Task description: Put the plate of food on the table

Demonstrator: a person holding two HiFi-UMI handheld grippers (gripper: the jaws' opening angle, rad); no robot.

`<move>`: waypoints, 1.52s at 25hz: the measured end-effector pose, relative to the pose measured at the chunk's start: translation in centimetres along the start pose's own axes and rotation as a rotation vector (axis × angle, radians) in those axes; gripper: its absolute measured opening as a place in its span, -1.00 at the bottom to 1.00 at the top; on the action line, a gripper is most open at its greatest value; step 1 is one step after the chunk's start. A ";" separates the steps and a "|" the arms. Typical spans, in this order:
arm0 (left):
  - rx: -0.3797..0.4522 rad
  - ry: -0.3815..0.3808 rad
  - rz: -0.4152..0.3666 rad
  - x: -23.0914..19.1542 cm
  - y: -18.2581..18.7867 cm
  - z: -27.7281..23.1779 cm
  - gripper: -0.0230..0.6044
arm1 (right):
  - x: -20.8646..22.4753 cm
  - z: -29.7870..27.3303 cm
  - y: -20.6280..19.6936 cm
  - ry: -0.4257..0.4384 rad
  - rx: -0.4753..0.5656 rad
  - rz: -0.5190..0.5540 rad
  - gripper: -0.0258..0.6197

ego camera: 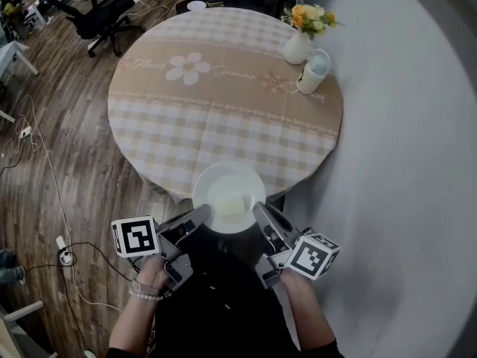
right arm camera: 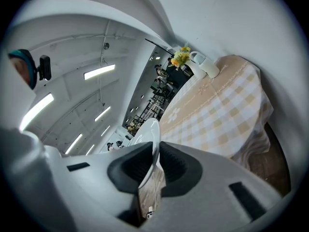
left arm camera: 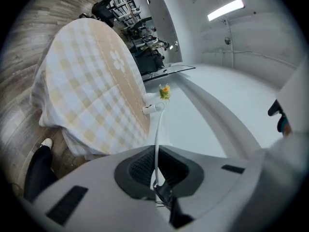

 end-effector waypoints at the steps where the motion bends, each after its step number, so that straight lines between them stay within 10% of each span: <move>1: -0.006 0.000 0.002 -0.1 0.7 -0.4 -0.91 | 0.2 -0.6 0.4 -0.006 0.003 -0.004 -0.84; 7: -0.070 0.041 -0.176 -1.5 5.8 -1.9 -0.91 | 0.7 -4.3 2.9 -0.032 0.014 -0.014 -0.84; 28: -0.139 -0.006 -0.204 -3.2 16.9 -4.3 -0.91 | -0.2 -13.5 7.3 -0.097 0.069 -0.023 -0.84; 38: -0.054 -0.080 0.052 -1.2 17.1 -4.9 -0.91 | -1.0 -14.6 8.8 -0.073 0.037 0.003 -0.85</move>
Point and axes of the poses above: the fingertips, and each gripper's own axes: z backward along the fingers, x to its right, y out of its top, the point moved 2 cm from there along z, backward along the fingers, and after that the axes turned 5 degrees about -z, right-handed, at the moved point
